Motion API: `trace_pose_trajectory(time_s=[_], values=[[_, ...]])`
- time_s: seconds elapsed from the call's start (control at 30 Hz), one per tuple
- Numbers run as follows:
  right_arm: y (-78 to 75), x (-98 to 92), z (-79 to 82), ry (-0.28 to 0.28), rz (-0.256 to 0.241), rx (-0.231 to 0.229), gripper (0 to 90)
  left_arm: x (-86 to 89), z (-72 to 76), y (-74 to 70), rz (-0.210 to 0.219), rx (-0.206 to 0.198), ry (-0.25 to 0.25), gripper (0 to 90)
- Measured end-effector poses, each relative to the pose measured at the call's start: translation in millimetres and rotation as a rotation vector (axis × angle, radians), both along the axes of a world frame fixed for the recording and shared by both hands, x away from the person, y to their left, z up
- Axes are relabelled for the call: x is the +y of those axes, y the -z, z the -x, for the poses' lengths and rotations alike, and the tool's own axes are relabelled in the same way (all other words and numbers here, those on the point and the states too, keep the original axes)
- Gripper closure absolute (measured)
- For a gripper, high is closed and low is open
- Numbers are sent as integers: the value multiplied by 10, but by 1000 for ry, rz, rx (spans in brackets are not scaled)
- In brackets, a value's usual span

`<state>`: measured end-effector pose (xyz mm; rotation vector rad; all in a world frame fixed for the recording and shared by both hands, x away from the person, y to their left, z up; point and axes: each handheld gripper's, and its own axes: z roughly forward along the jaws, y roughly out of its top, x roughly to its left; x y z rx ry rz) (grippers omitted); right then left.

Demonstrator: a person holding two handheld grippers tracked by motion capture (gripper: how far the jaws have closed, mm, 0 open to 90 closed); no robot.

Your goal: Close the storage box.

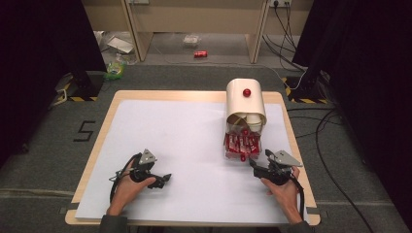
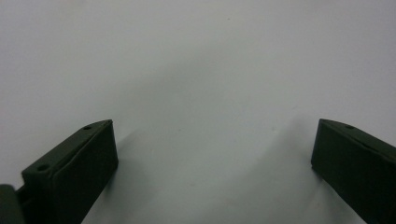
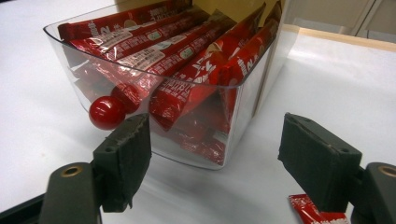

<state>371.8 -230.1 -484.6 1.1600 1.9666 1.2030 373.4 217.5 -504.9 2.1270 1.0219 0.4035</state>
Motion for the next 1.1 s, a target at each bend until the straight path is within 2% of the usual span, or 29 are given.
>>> trace_pose_trajectory(time_s=[0.37,0.5,0.9,1.1], values=[[-9,18,-122,21,-3,4,253,0,0,0,0,0,0,0],[-3,13,-152,34,-36,22,253,0,0,0,0,0,0,0],[25,14,-221,56,-68,22,251,0,0,0,0,0,0,0],[0,26,-270,54,-48,24,240,0,-1,0,0,0,0,0]])
